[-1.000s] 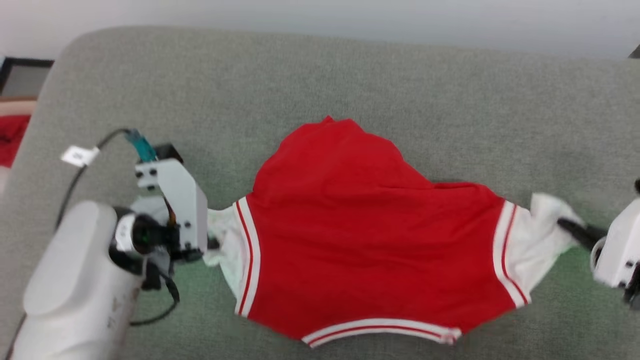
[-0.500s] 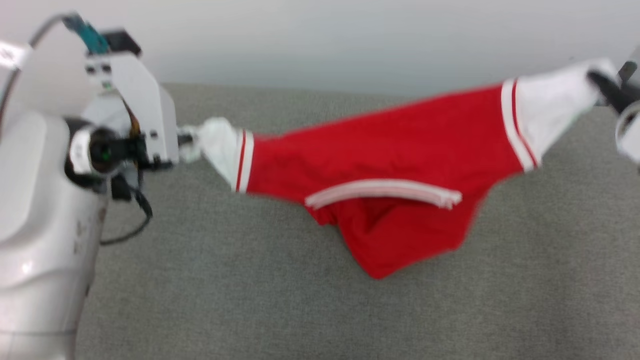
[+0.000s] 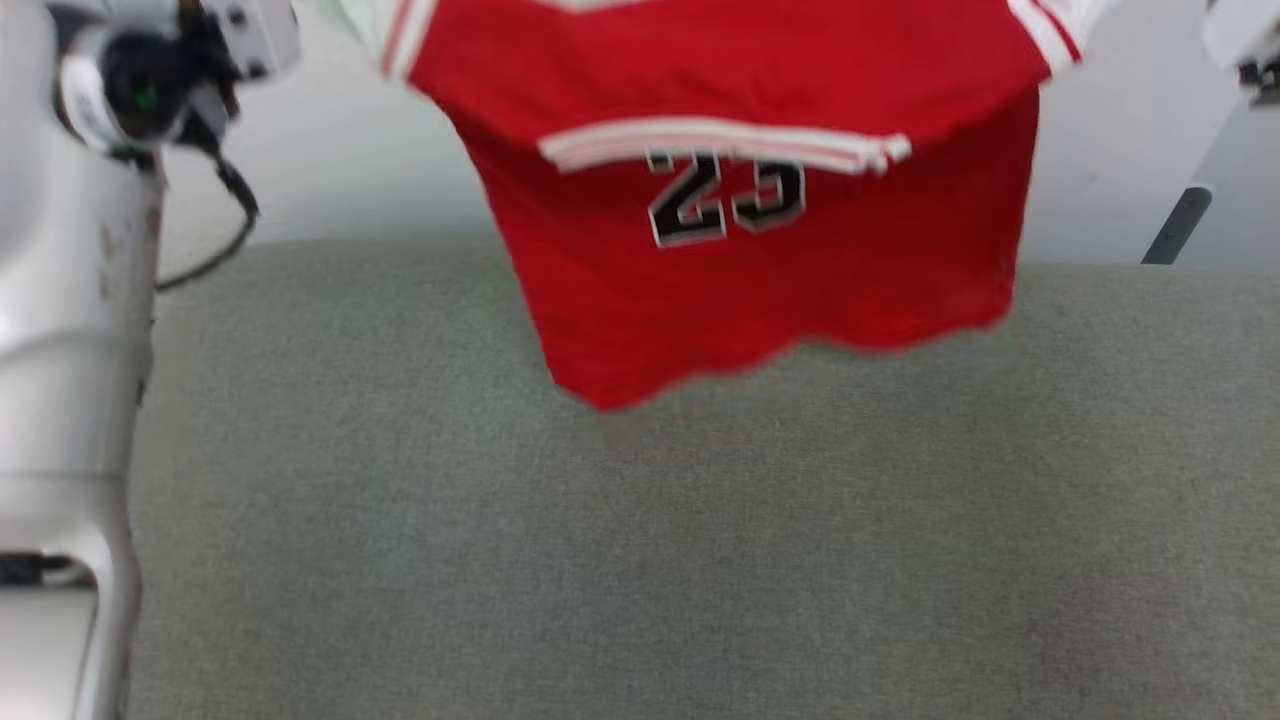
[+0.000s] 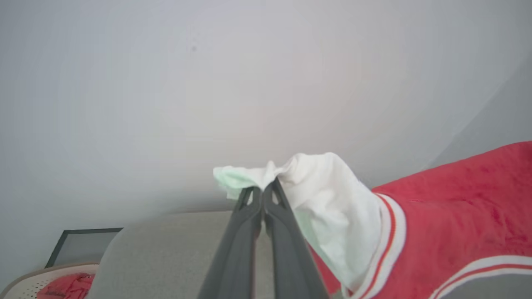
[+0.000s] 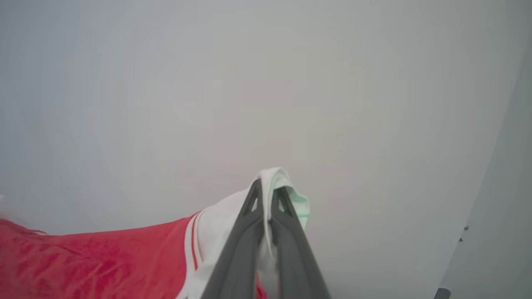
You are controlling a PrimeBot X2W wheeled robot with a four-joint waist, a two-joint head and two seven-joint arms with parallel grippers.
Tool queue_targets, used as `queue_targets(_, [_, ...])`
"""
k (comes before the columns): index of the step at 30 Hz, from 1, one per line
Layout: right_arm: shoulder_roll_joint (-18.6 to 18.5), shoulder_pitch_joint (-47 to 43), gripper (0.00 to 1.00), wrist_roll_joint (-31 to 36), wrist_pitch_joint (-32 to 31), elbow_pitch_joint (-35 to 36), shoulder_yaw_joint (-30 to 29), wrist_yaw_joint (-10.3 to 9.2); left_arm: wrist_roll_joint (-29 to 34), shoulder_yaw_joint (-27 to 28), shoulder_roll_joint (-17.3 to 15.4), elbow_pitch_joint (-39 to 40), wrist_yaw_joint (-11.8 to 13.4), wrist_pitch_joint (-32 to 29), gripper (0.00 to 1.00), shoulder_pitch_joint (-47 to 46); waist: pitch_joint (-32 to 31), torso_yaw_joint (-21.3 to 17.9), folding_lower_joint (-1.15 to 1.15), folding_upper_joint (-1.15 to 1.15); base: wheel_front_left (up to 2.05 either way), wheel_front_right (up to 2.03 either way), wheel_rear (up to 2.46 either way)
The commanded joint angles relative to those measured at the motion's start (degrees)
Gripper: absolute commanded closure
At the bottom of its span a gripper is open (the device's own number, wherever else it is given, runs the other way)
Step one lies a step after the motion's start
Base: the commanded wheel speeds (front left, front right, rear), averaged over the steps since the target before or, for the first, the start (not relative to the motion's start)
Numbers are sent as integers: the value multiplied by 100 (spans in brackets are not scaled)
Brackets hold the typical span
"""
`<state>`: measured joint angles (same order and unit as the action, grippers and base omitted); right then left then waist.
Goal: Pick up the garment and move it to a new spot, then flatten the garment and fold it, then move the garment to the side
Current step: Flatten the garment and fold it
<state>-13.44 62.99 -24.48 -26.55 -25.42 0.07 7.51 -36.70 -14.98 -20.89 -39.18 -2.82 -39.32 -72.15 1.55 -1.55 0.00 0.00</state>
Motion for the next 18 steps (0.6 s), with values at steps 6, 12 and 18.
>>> queue_targets(6, [-75, 675, 100, 66, 866, -715, 356, -4, 87, -3, 142, -736, -247, 844, 100, -712, -50, -63, 0, 0, 0, 0, 0])
queue_targets(12, [-138, 1131, 100, -78, 1330, -1324, 656, -4, 95, -122, 230, -1267, -400, 1361, 100, -1224, 83, -110, 0, 0, 0, 0, 0])
queue_targets(18, [-291, 1596, 100, -179, 1654, -1610, 889, -4, 61, -267, 306, -1489, -464, 1801, 100, -1763, 704, -164, 0, 0, 0, 0, 0])
